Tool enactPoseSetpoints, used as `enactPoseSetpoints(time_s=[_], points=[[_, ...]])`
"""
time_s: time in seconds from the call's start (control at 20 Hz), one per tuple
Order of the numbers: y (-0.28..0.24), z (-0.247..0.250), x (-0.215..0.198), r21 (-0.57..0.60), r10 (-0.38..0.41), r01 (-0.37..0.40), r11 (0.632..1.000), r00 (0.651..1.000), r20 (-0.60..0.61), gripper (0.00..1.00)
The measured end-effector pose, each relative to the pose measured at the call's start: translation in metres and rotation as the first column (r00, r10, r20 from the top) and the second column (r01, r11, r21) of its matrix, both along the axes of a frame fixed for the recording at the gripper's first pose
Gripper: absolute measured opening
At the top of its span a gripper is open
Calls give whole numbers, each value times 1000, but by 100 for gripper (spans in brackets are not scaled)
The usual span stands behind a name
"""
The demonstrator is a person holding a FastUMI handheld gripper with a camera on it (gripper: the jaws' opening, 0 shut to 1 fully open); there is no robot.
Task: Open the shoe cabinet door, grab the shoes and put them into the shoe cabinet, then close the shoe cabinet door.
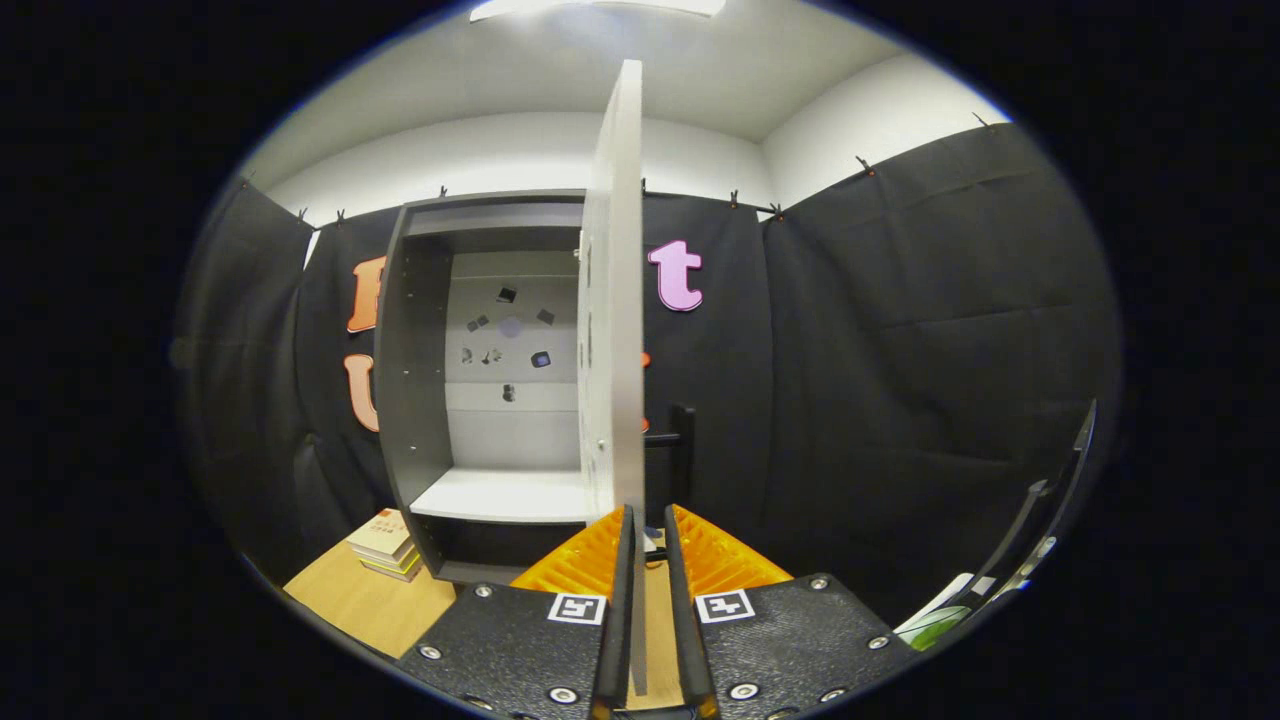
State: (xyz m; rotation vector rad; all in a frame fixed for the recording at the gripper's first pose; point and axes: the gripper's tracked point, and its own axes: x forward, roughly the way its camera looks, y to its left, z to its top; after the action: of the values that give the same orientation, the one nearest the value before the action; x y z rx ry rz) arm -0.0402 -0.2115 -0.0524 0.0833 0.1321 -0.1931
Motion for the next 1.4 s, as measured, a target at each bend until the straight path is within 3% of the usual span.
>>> enactPoseSetpoints(time_s=[0.1, 0.3, 0.6, 0.9, 1.4], points=[[11, 5, 1, 4, -20, 19, 1000, 1000, 5, 21], [61, -17, 9, 3, 16, -16, 1000, 998, -62, 24], [137, -75, 27, 54, 65, -55, 997, 980, -190, 28], [190, -174, 35, 193, 178, -110, 975, 905, -387, 32], [224, -315, 76, 337, 326, -152, 929, 767, -553, 34]])
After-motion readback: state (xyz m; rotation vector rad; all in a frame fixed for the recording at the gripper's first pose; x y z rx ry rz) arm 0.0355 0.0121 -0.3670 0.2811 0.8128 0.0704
